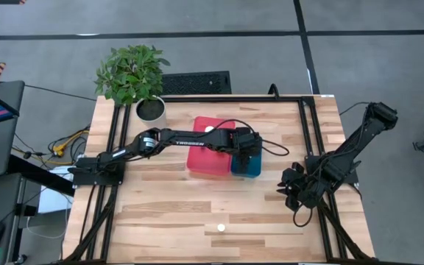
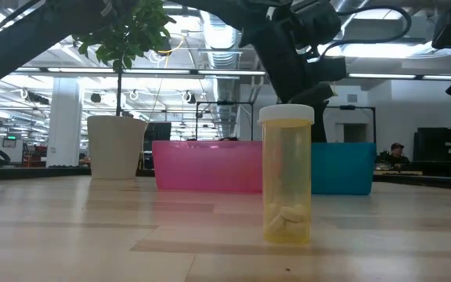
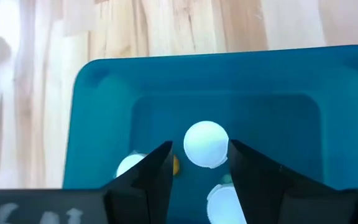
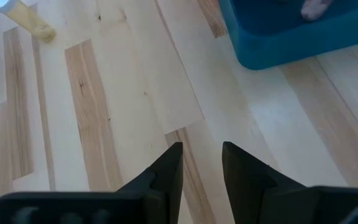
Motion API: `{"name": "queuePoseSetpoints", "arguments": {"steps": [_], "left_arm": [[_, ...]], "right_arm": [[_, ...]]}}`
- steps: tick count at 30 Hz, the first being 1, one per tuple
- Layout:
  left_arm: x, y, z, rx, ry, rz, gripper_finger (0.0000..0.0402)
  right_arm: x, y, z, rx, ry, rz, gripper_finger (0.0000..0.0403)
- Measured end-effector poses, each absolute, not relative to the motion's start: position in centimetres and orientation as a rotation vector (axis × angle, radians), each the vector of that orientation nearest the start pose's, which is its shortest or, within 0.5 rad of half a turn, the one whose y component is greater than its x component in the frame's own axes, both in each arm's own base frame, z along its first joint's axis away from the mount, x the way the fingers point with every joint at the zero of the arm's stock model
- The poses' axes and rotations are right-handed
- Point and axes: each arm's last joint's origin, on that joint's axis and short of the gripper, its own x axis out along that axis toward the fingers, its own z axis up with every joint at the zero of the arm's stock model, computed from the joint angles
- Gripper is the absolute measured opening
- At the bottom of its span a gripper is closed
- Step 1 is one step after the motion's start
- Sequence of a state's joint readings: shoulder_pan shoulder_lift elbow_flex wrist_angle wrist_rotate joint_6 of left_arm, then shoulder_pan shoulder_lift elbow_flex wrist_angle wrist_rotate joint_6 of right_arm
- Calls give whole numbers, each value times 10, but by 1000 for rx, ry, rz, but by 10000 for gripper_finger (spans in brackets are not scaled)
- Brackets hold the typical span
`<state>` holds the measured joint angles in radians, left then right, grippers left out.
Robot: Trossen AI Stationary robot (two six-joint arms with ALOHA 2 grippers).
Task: Pick and place medicine bottles into bin by pill shape (circle, oval)
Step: Put the red pill bottle into the blue bin, then put the yellow pill bottle into the blue bin
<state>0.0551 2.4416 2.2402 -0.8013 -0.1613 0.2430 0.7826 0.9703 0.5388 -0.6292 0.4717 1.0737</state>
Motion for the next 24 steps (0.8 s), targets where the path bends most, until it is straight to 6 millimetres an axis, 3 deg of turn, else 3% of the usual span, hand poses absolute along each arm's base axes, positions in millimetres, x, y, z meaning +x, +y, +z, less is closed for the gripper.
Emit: {"name": "queuePoseSetpoints", "arguments": {"steps": [5,14,19,24], "left_arm": [[524,31,208,252,1029,52,147],[515,12,253,173,970,55,171],[492,-28,304,127,905,-2,197],[466,-80,322,107,958,-77,219]], "right_arm": [[126,106,192,376,874,-197,120],[125,106,191,368,881,-201,120],[125,105,191,356,886,-202,120],[124,105,191,350,890,-204,120]]}}
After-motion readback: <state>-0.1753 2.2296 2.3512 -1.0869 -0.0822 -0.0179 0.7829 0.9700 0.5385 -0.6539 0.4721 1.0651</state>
